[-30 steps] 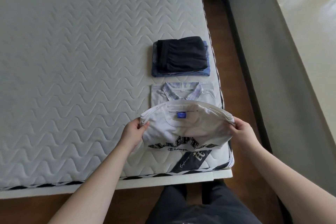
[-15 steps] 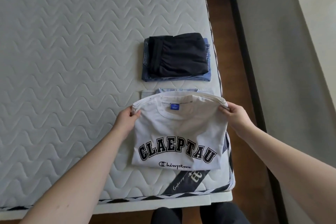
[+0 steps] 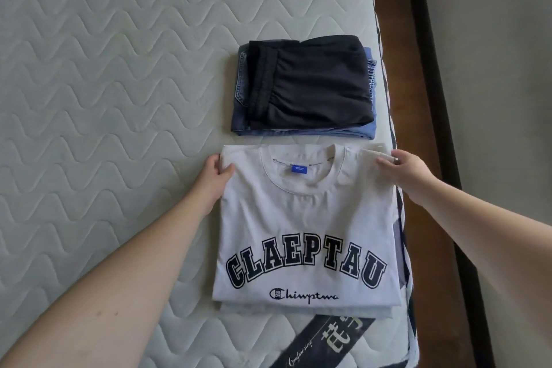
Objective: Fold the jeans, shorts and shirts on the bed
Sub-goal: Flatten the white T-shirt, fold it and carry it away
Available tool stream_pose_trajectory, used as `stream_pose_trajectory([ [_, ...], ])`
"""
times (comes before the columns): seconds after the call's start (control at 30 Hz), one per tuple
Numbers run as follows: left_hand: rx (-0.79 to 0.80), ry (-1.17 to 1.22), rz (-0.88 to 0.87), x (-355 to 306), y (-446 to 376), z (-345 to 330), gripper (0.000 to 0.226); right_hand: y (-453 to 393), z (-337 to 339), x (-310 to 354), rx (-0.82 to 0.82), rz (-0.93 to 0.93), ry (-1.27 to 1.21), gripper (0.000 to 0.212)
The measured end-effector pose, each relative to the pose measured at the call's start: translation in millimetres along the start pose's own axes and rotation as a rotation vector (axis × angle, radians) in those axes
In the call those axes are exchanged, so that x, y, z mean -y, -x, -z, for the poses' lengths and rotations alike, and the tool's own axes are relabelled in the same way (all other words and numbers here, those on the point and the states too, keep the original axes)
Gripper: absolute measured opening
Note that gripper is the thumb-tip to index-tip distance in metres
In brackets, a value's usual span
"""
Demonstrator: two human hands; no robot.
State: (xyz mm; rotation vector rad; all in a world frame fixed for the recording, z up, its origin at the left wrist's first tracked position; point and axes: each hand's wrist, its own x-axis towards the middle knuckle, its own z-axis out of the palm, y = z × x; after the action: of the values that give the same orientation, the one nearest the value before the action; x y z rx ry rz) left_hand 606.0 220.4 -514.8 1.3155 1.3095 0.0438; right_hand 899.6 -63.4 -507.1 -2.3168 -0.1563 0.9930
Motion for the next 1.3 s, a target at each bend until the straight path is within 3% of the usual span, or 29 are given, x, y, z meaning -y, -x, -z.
stream_pose_trajectory([
  [0.07, -0.013, -0.008, 0.091, 14.5, 1.0, -1.6, 0.055, -2.1, -10.0, -13.1, 0.020, -0.068, 0.040, 0.041],
  [0.13, -0.023, -0.006, 0.152, 29.5, 7.8, 0.0, 0.062, 3.1, -12.9, -28.0, -0.014, -0.089, 0.036, 0.043],
  [0.23, -0.063, -0.028, 0.156, 50.6, 26.6, 7.8, 0.059, 20.8, -9.5, -44.1, -0.062, -0.067, -0.010, 0.057],
  [0.47, 0.085, -0.120, 0.246, 108.7, 100.6, 20.4, 0.023, 81.4, -14.7, -86.9, 0.268, -0.094, 0.301, 0.060],
  [0.67, 0.068, -0.270, 0.182, 145.1, 152.4, 16.5, 0.031, 136.7, -22.6, -117.6, 0.266, -0.178, 0.240, 0.061],
  [0.83, 0.017, -0.219, 0.243, 161.7, 174.1, 12.9, 0.019, 176.1, -31.5, -143.4, 0.288, -0.150, 0.272, 0.042],
  [0.97, -0.036, -0.214, 0.135, 163.6, 181.7, 16.0, 0.008, 192.0, -30.9, -151.6, 0.216, -0.099, 0.143, 0.023],
  [1.1, -0.088, -0.200, 0.090, 172.6, 184.7, 20.8, 0.014, 199.0, -26.3, -166.2, 0.096, -0.067, 0.177, 0.024],
  [1.3, -0.105, -0.208, 0.166, 199.7, 185.8, 17.1, 0.010, 200.3, -40.6, -190.5, 0.163, -0.131, 0.297, 0.028],
])
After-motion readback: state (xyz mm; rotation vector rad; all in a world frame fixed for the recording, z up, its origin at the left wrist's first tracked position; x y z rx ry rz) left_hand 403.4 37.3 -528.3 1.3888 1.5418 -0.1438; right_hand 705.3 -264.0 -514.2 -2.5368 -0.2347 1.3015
